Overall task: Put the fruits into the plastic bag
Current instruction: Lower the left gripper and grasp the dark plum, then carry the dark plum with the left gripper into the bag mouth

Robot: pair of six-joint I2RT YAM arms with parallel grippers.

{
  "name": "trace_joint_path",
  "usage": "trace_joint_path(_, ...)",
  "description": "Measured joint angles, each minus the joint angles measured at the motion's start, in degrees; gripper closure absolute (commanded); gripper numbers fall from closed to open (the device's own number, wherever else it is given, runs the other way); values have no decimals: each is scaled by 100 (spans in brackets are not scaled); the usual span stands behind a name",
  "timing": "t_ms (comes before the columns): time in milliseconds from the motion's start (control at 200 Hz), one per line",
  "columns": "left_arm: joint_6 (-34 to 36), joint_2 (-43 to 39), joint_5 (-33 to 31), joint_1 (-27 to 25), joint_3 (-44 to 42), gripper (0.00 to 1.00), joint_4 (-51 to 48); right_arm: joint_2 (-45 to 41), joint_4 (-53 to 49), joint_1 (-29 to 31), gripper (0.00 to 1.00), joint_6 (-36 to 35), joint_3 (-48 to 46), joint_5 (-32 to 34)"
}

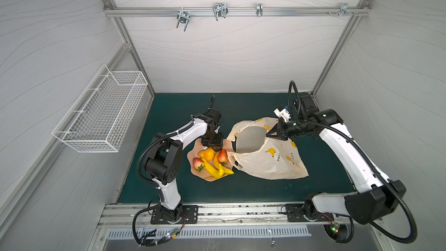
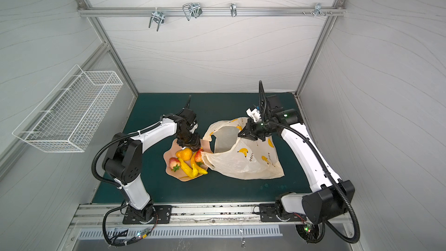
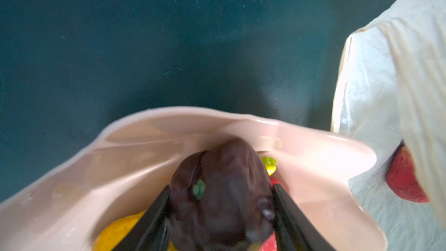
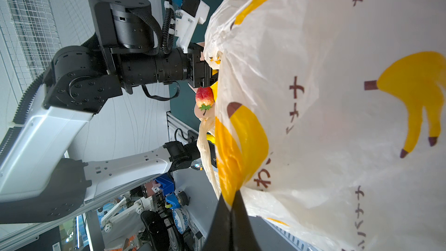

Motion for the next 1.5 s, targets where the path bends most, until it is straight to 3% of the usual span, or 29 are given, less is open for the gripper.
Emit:
trace_joint_path(205,0,-186,-61,0,4,55,-63,0,0,0,100,-4,0,0)
trace_joint_path(520,37,-1294,-179,0,619,57,-431,0,-4,0,100,-50,4,-2)
trace_joint_path(910,570,-2249,83,-52,684,65,-334,0,-17,0,100,-52,68,-2)
trace_joint_path(1281,1720,-2465,313,-1224,369,65,157,-2,-20,0,100,-52,66,0)
trace_joint_path(1496,2118,-2356,236,-1644,352,65,240,-2,-20,0,100,-52,66,0)
